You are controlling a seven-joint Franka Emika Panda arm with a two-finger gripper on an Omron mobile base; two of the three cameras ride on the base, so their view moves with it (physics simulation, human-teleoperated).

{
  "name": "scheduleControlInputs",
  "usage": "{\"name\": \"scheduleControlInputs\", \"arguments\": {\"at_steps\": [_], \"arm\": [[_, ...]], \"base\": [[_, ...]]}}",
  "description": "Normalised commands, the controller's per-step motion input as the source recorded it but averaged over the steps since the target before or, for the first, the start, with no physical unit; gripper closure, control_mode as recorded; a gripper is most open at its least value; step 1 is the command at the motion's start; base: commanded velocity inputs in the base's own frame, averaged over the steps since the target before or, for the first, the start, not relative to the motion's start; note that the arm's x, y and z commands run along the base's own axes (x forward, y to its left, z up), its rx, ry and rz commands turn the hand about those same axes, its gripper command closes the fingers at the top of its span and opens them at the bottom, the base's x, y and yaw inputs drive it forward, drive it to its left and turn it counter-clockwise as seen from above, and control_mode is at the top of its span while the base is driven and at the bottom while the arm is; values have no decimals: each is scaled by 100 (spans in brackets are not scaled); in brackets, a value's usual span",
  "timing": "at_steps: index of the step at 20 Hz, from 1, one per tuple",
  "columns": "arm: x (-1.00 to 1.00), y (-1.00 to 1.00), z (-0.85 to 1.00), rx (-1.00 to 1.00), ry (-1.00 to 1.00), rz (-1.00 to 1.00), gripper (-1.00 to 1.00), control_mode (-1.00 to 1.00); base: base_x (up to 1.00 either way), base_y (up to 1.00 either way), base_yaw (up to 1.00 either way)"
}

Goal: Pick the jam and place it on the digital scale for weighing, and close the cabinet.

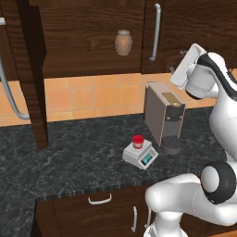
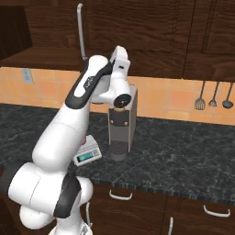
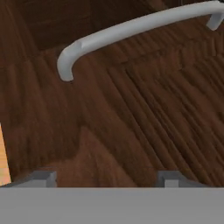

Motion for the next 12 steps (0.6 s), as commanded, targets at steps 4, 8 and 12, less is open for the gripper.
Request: {"name": "scheduleControlInputs", "arguments": {"at_steps": [4, 8, 12], "arm": [[-94, -41, 38, 1, 0, -6, -100, -100], [-97, -3, 56, -2, 4, 2, -100, -100], [-98, -13, 72, -10, 19, 10, -100, -100]], "base": [[0, 0, 0], [0, 0, 0], [0, 0, 0]]}}
